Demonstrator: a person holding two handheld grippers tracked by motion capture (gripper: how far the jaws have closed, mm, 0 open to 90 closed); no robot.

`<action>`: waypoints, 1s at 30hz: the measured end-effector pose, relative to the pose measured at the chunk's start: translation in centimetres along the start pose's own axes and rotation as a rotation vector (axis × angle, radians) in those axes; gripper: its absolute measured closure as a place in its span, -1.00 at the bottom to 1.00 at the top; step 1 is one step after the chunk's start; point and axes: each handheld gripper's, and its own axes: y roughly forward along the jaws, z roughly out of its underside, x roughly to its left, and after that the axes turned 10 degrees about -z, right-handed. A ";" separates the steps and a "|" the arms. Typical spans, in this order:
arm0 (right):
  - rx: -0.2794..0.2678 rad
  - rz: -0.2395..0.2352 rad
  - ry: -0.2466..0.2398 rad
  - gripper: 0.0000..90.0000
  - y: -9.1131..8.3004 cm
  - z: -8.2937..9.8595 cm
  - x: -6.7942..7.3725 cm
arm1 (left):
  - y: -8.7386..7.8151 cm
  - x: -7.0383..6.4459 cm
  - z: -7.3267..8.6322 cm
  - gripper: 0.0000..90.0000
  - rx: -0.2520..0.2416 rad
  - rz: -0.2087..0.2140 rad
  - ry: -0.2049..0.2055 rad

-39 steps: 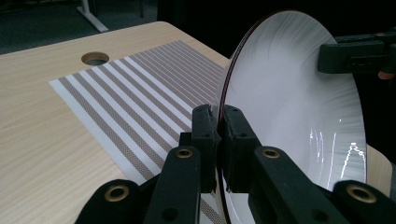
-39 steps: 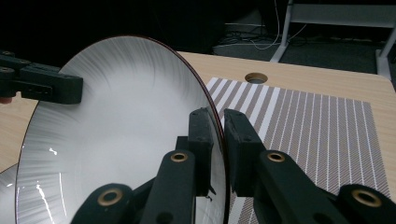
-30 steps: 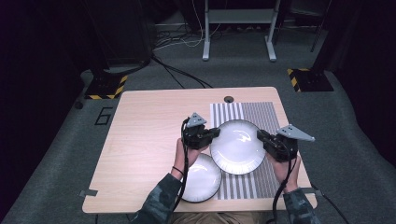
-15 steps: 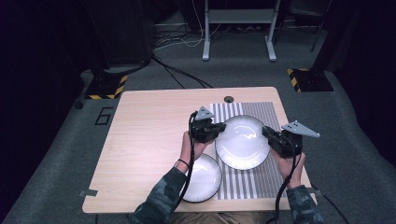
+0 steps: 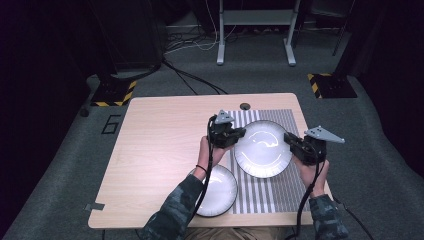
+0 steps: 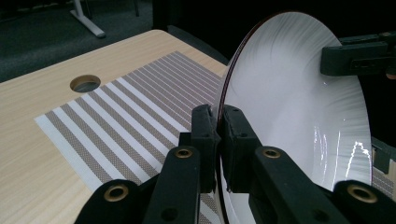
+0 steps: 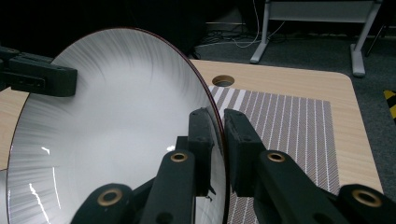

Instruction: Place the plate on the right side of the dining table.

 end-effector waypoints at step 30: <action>0.045 0.024 0.022 0.81 2.4 0.1 -3.0 | 4.7 1.1 0.2 0.86 0.064 0.004 -0.057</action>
